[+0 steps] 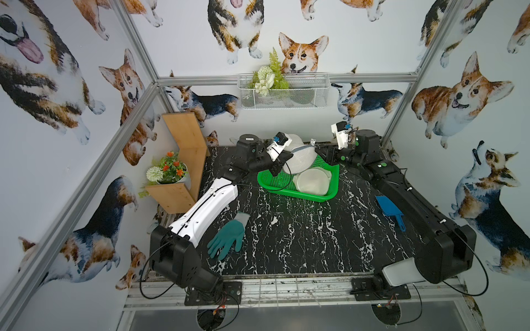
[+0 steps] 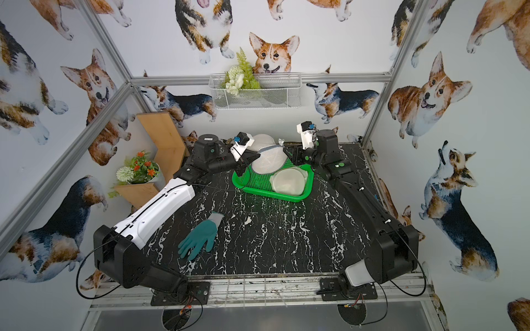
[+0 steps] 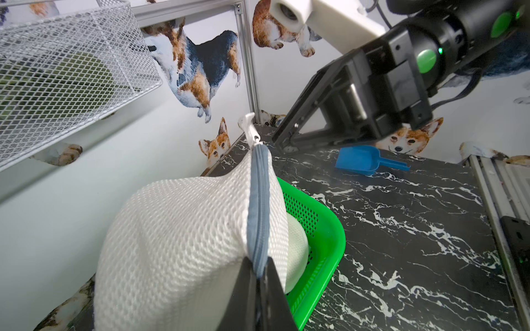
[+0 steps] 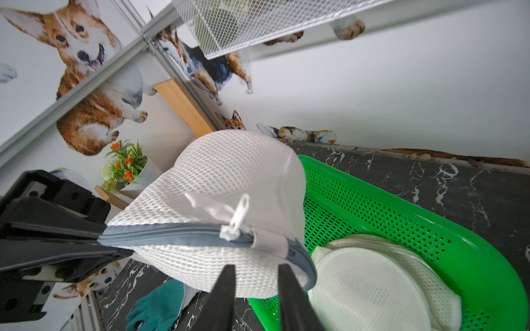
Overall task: Turn the laundry bag inside out
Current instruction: Zip the zipper on the laundry bag, then place the laundry bag at the center of the board.
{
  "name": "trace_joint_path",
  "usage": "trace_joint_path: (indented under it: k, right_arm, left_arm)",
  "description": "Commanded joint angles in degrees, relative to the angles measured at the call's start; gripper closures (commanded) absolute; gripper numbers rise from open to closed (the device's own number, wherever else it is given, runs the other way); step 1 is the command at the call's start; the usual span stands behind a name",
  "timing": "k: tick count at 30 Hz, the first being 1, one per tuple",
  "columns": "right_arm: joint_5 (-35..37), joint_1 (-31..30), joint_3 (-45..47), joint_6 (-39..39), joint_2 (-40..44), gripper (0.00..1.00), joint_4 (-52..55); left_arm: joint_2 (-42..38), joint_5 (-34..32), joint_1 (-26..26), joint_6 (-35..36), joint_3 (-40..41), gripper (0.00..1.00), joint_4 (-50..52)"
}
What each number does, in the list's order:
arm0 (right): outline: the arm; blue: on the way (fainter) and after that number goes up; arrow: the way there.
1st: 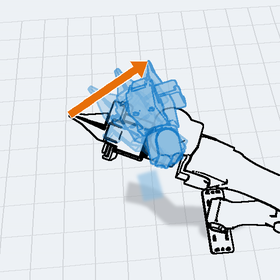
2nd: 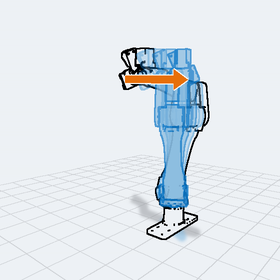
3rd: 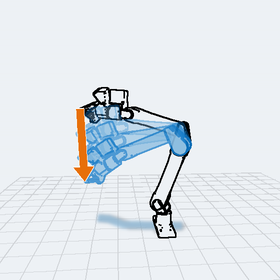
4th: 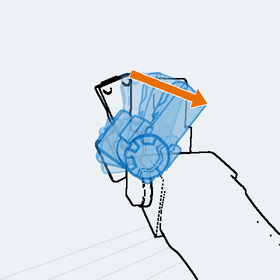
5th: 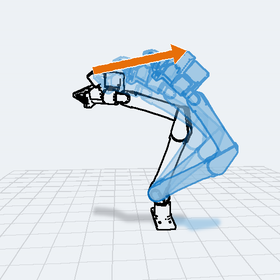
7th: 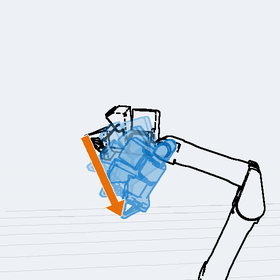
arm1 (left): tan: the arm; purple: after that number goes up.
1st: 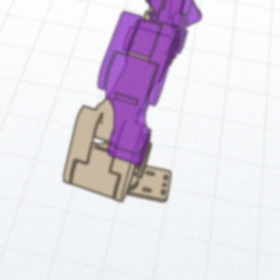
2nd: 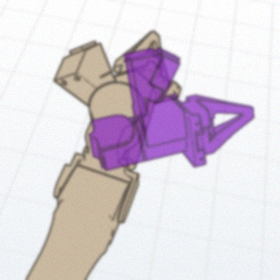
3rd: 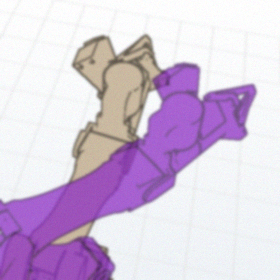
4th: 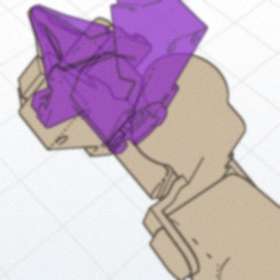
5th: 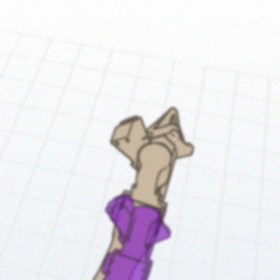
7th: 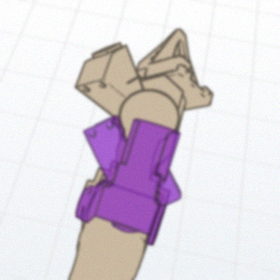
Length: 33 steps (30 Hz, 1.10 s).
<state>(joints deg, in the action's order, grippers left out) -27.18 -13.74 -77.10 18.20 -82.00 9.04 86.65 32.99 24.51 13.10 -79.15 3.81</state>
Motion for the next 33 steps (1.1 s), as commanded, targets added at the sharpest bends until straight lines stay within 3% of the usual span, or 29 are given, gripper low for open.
trace_joint_path:
  k: [1, 5, 13, 17, 21, 23, 27, 30, 33]
  right_arm:
    - [-7.73, 3.2, 3.92, 6.74, 3.85, 0.44, -9.0]
    - [-16.02, 7.31, 13.78, 12.86, 10.86, 0.31, -18.23]
    - [-24.59, 7.85, 27.98, 19.35, 16.46, 0.19, -30.4]
    - [-25.46, 7.88, 28.57, 18.64, 17.48, 0.17, -30.98]
    - [-32.38, 7.77, 30.41, 24.85, 17.4, 0.18, -39.7]
    - [-31.86, 7.42, 31.06, 25.39, 17.48, 0.19, -41.64]
    - [-29.36, 7.28, 30.72, 24.68, 17.48, 0.32, -41.14]
    - [-30.06, 6.56, 30.13, 26.7, 17.47, 0.58, -42.04]
    - [-30.84, 5.29, 30.12, 25.87, 19.97, 0.88, -38.92]
  left_arm:
    - [-0.76, 4.51, -0.64, -5.84, 0.59, 1.0, -2.97]
    - [-2.72, 8.15, -0.98, -10.98, 2.68, 1.0, -4.04]
    - [-6.84, 19.83, -1.26, -29.52, 9.63, 1.0, -18.7]
    - [-9.49, 20.78, -1.29, -34.8, 13.66, 1.0, -24.97]
    - [-10.51, 21.78, -1.3, -38.98, 15.27, 1.0, -29.19]
    - [-10.86, 22.57, -1.31, -41.93, 16.46, 1.0, -32.88]
    - [-11.55, 23.43, -1.3, -47.73, 19.32, 1.0, -40.17]
    - [-11.85, 23.42, -1.24, -50.18, 21.23, 1.0, -42.02]
    - [-13.0, 19.92, -1.3, -48.2, 22.41, 1.0, -36.2]
